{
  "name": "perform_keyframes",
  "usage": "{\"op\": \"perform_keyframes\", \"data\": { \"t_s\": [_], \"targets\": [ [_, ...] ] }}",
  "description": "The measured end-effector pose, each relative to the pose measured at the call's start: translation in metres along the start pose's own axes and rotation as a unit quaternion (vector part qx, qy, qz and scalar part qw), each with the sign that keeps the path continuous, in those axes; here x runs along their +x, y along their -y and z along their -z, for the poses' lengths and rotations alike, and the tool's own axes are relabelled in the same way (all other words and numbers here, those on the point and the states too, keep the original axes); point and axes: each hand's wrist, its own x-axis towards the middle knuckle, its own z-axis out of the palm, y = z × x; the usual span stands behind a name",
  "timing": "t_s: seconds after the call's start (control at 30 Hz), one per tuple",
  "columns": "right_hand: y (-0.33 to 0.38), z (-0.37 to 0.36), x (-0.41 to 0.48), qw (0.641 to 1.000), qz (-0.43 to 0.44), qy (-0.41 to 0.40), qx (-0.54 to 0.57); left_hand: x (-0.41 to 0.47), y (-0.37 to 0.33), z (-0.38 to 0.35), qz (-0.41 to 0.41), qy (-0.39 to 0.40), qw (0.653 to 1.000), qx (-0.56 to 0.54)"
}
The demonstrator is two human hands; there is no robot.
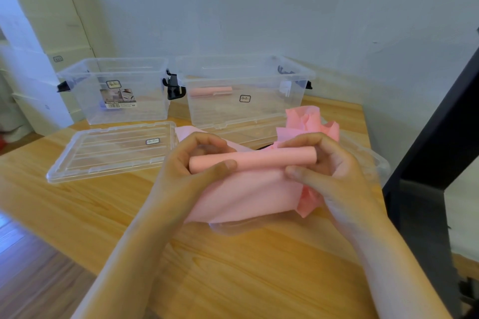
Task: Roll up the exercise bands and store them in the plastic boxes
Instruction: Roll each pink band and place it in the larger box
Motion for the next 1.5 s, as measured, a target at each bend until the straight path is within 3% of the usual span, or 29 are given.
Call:
{"op": "perform_keyframes", "data": {
  "t_s": [0.2, 0.53, 0.77, 1.5],
  "targets": [
    [0.003, -0.004, -0.003, 0.997, -0.047, -0.030, -0.061, 0.002, 0.001, 0.003, -0.048, -0.010, 0.999, 0.021],
    [0.004, -0.004, -0.002, 0.997, -0.033, -0.064, -0.002, 0.002, 0.002, 0.002, -0.009, -0.007, 1.000, 0.010],
    [0.001, -0.009, -0.003, 0.986, -0.028, -0.155, 0.046, 0.003, 0.002, -0.003, -0.027, -0.066, 0.997, -0.025],
    [0.001, -0.020, -0.004, 0.991, 0.036, -0.131, 0.002, 0.001, 0.000, 0.013, -0.030, -0.078, 0.996, -0.001]
  ]
}}
